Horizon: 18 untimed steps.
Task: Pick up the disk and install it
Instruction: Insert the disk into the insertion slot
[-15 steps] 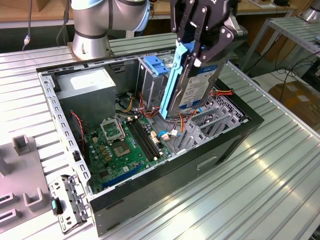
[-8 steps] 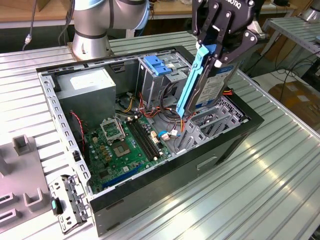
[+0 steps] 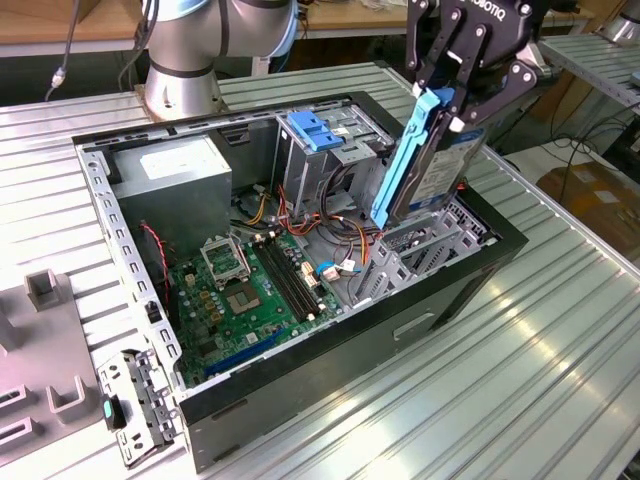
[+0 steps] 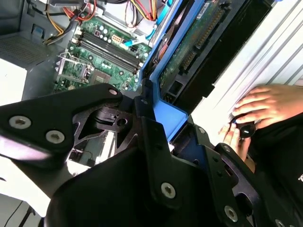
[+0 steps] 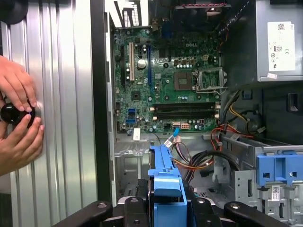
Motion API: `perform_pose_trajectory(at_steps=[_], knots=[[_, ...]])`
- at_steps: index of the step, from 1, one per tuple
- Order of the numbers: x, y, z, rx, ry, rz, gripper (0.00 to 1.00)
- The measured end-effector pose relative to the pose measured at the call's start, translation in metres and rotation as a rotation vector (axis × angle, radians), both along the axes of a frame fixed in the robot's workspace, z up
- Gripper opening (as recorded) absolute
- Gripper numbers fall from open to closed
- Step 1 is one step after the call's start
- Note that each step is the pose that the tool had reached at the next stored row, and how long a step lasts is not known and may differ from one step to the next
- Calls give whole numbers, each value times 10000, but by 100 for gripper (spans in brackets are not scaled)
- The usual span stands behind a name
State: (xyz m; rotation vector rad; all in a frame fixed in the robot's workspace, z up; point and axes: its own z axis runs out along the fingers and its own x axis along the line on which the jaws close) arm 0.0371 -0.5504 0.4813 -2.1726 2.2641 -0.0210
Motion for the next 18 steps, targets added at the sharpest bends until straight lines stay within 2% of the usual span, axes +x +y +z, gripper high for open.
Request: perform_pose_trajectory(at_steps=[13, 18], knots=[[22, 0, -5, -2, 0, -1, 37], [23, 0, -51, 0, 0, 0, 37]])
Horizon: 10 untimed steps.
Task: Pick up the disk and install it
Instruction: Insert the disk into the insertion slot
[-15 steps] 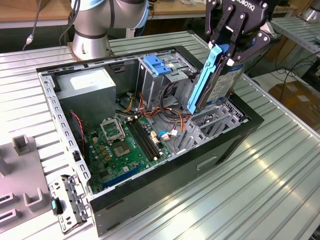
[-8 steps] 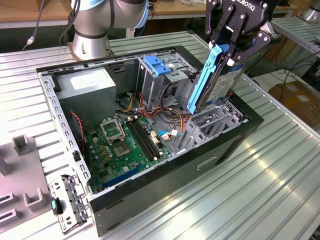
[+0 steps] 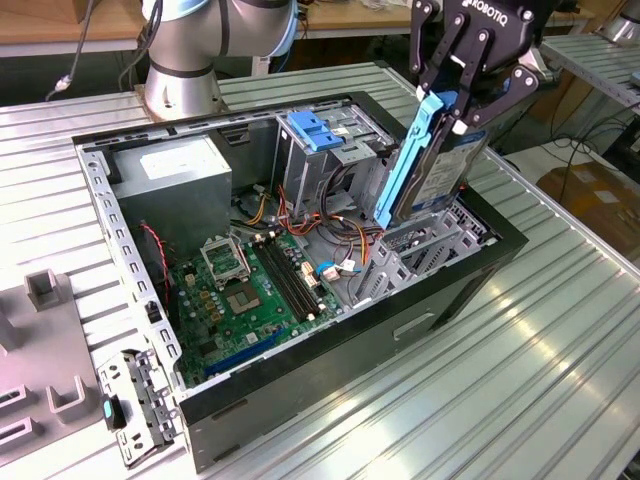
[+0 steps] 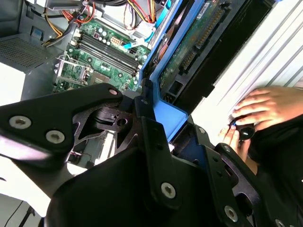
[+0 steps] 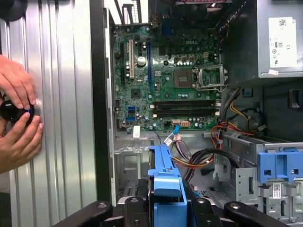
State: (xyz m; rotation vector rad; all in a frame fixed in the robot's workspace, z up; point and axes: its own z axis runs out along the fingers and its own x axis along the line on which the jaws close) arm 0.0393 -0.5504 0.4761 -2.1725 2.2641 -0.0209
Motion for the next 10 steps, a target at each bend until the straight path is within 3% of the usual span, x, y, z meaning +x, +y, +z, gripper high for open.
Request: perform_pose_trajectory(at_steps=[4, 10], knots=[[8, -13, -94, 0, 0, 2, 37], [137, -17, -201, 0, 0, -1, 37]])
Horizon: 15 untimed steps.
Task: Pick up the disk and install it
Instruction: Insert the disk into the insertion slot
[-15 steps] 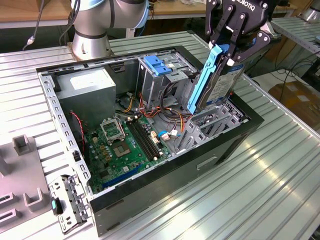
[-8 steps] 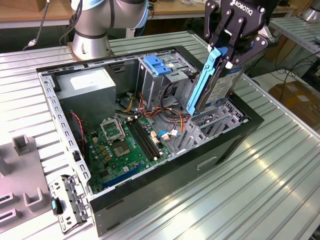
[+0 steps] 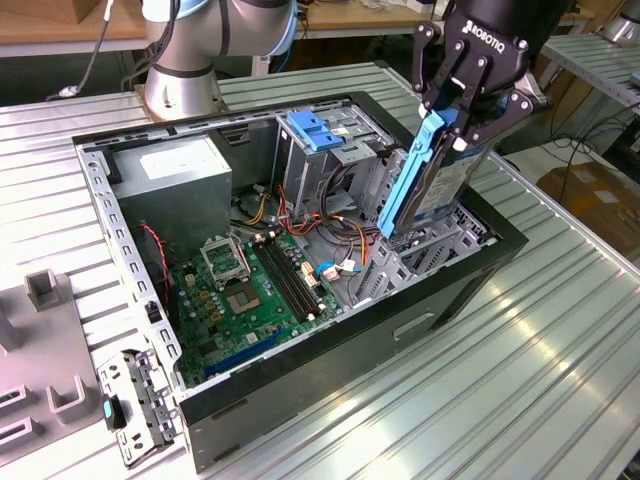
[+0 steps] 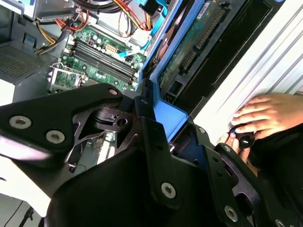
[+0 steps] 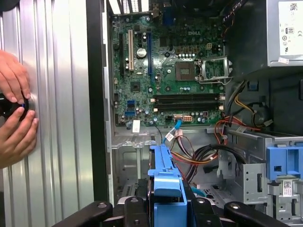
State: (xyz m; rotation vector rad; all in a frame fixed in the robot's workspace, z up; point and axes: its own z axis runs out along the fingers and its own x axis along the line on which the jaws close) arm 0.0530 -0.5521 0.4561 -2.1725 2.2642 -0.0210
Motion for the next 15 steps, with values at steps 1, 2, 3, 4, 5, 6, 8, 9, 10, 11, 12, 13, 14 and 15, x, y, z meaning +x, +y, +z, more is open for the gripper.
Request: perform_pose_trajectory(at_steps=[1, 2, 3, 4, 5, 6, 8, 9, 10, 11, 12, 13, 14, 15], knots=[[15, -3, -20, 3, -1, 1, 37], [23, -9, -30, 1, 0, 1, 37], [31, -16, -36, -2, 1, 0, 37], [41, -25, -45, -1, 3, -3, 37], [47, -31, -51, 1, 4, -7, 37], [52, -42, -56, 0, 4, -13, 37], [56, -55, -67, 2, 4, -29, 37], [57, -57, -73, 1, 4, -38, 37], [57, -59, -78, -2, 5, -45, 37], [58, -61, -83, -3, 5, -49, 37], [58, -64, -91, -2, 5, -55, 37], [58, -67, -96, -4, 5, -58, 37], [58, -70, -101, -4, 5, -58, 37], [58, -74, -105, -4, 5, -58, 37]])
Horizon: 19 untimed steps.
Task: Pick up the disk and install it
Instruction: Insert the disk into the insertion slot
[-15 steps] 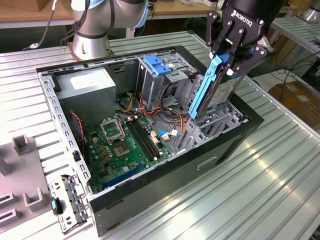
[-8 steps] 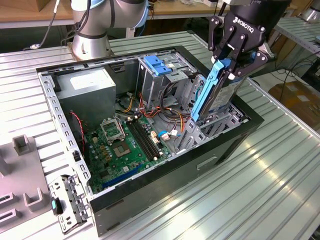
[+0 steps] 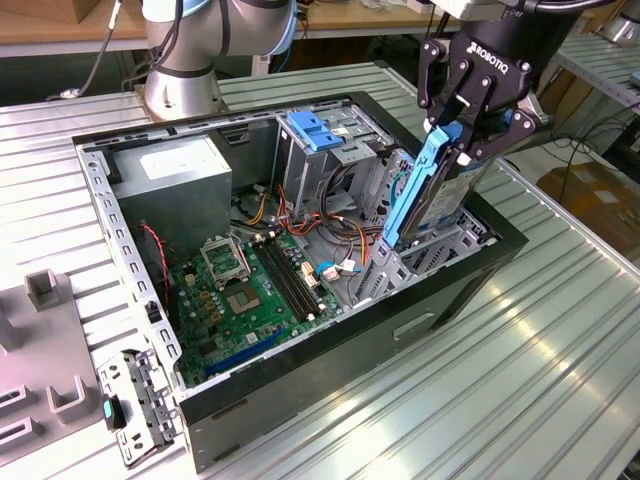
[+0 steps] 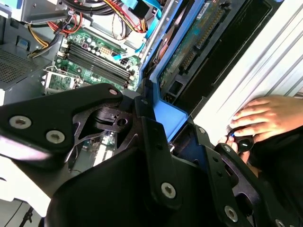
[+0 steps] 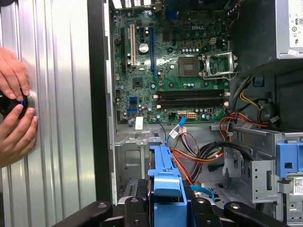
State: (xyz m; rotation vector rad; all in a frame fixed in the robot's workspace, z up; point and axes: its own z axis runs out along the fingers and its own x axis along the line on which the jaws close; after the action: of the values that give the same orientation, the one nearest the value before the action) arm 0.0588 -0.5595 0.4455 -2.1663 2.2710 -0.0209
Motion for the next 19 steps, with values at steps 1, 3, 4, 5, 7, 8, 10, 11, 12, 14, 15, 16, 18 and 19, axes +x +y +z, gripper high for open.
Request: perform_pose_trajectory(at_steps=[1, 3, 4, 5, 7, 8, 10, 11, 12, 14, 15, 16, 18, 19], knots=[[0, -7, -6, 1, -1, 0, 37], [0, -20, -18, 3, 0, 0, 37], [0, -23, -25, 4, 0, 0, 37], [0, -25, -36, 0, 0, 0, 37], [0, -26, -59, 1, 0, 0, 37], [0, -26, -79, 0, 0, 0, 37], [0, -26, -127, 3, 0, 0, 37], [0, -26, -152, 1, 0, 0, 37], [0, -27, -173, 2, 0, 0, 37], [0, -28, -220, 1, 0, 0, 37], [0, -29, -238, 1, 0, -1, 37], [0, -30, -275, 2, 0, 0, 37], [0, -33, -323, 2, 0, 0, 37], [0, -35, -342, 2, 0, 0, 37]])
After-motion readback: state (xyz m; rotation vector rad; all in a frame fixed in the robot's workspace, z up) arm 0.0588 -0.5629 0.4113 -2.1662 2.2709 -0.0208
